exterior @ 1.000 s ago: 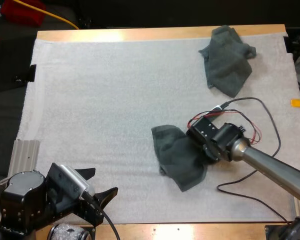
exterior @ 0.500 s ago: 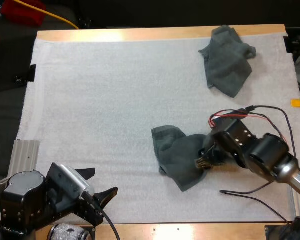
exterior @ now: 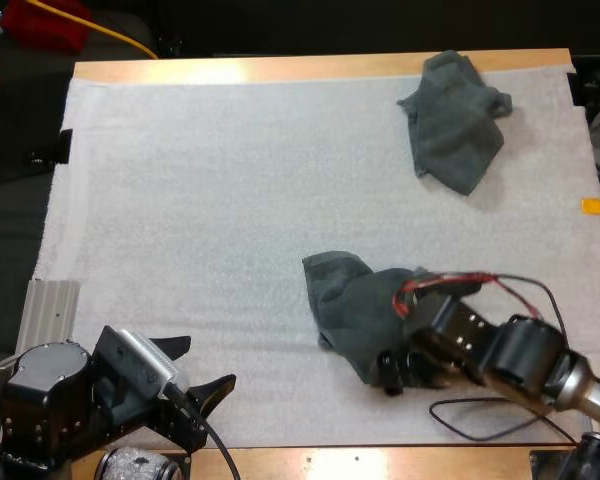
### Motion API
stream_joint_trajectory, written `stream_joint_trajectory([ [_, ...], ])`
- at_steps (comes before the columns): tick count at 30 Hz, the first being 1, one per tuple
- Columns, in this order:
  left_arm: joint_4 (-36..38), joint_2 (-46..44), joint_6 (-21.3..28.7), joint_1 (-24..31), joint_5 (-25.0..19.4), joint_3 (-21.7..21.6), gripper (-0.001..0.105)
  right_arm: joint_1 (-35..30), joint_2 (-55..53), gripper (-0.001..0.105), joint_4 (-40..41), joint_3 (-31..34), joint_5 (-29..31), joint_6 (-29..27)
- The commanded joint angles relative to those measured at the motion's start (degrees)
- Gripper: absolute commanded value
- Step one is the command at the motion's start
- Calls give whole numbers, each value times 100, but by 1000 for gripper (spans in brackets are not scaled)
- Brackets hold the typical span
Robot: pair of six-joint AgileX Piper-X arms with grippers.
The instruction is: Pick towel from pile, fold and stack
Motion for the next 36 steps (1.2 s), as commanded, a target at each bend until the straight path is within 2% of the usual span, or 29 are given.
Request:
stream_joint_trajectory([
  [1,10,2,-29,-30,38,-18,71,35,-27,78,-95,84,51,306],
  [3,10,2,-29,-30,38,-18,71,42,-27,78,-521,387,-222,681],
  [5,10,2,-29,-30,38,-18,71,42,-22,78,-1451,906,-528,1347],
  [9,10,2,-29,-30,38,-18,71,42,93,78,-2328,1364,-784,1960],
  [10,10,2,-29,-30,38,-18,71,42,393,78,-2978,1675,-830,2381],
  [15,10,2,-29,-30,38,-18,71,42,840,78,-3336,1710,-872,2504],
  [16,10,2,-29,-30,38,-18,71,42,1077,78,-3365,1710,-871,2666],
  [21,10,2,-29,-30,38,-18,71,42,1537,78,-3436,1710,-756,2678],
  [24,10,2,-29,-30,38,-18,71,42,1803,78,-3920,1710,-626,2679],
  [29,10,2,-29,-30,38,-18,71,42,2086,78,-4129,1710,-619,2851],
  [31,10,2,-29,-30,38,-18,71,42,2223,68,-4288,1710,-612,2917],
  [32,10,2,-29,-30,38,-18,71,42,2222,53,-4281,1710,-575,2941],
  [34,10,2,-29,-30,38,-18,71,42,2222,43,-4260,1710,-479,2941],
  [36,10,2,-29,-30,38,-18,71,42,2222,40,-4106,1710,-319,2941],
])
